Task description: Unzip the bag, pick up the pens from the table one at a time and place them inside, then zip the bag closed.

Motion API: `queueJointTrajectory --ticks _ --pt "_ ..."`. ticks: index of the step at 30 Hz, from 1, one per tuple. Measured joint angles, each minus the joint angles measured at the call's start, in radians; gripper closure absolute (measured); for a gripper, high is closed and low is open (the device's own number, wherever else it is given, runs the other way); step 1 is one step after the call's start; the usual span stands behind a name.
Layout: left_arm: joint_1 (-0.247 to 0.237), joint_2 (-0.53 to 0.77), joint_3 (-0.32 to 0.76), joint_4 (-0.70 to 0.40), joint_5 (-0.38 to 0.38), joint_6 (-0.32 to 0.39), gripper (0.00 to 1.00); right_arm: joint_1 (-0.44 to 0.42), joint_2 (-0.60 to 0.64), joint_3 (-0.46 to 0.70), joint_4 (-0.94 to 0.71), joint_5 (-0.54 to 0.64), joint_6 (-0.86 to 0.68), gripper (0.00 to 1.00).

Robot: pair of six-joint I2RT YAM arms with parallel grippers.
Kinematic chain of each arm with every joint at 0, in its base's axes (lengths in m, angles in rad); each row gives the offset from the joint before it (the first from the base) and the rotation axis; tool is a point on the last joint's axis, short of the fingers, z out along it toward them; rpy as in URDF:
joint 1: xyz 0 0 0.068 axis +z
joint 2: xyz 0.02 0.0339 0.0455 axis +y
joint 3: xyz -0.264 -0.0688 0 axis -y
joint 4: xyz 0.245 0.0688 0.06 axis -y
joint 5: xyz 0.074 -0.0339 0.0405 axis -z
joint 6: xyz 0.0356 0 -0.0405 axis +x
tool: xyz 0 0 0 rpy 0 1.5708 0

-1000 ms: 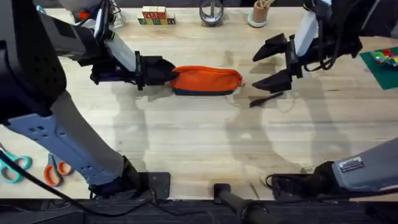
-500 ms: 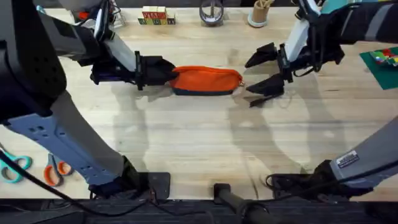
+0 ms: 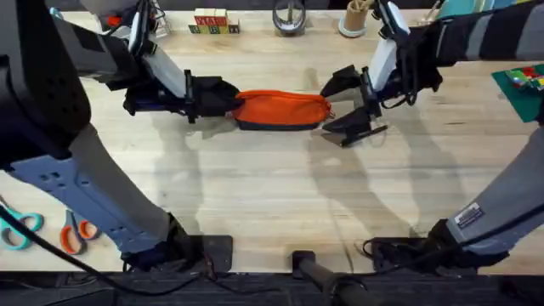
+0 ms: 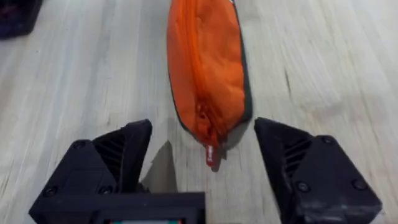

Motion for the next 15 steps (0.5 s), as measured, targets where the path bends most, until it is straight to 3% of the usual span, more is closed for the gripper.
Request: queueJointTrajectory --ticks 7,15 --pt "0.0 0.0 0.0 0.0 0.0 0.0 0.96 0.001 0.0 0.0 -0.001 0.035 0.0 0.071" --pt "0.0 0.0 0.0 0.0 0.0 0.0 0.96 0.001 0.0 0.0 0.001 0.048 0.0 0.288"
